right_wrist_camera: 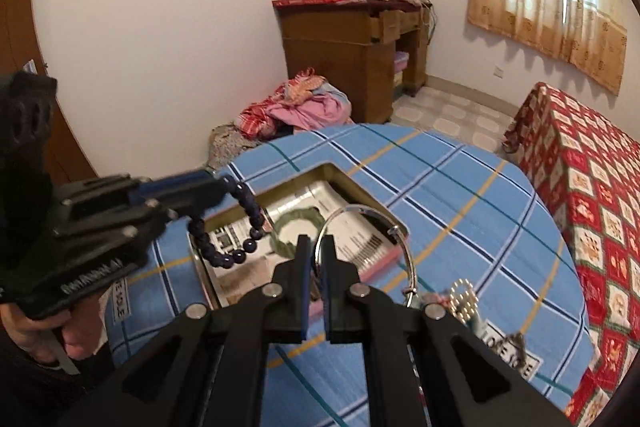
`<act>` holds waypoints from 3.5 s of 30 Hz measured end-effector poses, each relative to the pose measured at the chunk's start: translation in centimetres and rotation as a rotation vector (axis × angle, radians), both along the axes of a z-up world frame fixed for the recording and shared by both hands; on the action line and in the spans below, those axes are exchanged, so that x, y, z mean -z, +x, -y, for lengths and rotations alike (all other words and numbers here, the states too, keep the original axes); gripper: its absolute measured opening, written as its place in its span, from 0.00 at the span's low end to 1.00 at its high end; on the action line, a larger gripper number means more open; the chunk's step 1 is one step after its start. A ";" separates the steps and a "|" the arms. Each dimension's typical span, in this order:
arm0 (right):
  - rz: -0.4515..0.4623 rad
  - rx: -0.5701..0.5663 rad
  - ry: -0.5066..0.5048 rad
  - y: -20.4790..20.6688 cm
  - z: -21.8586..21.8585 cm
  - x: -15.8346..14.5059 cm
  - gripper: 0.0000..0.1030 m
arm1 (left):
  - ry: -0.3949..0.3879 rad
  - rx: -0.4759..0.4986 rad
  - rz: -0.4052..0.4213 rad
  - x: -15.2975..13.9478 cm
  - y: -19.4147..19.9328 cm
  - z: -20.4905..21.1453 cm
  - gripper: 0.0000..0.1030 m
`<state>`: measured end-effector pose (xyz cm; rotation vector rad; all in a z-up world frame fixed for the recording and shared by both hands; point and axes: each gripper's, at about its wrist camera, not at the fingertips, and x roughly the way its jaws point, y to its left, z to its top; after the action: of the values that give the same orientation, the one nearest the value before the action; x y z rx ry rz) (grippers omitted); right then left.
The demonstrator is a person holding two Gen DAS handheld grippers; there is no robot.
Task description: Organize jewelry
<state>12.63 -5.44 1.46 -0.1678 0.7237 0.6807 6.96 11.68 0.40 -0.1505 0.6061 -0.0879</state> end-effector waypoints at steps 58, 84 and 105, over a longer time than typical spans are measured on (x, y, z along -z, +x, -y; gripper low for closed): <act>-0.111 0.453 0.065 -4.4 17.8 8.5 0.73 | 0.194 0.140 -0.065 4.9 -2.2 12.6 0.77; -0.033 0.478 -0.023 -6.7 18.0 9.2 0.73 | 0.112 0.383 -0.193 9.0 -1.2 18.4 0.00; -0.114 0.295 -0.114 -5.3 11.7 10.8 0.17 | 0.035 0.269 -0.123 6.1 -1.7 12.9 0.00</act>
<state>7.33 -17.14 -9.31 -0.1241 0.8772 0.3697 5.28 -1.25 -5.73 -0.0401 0.7482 -0.3301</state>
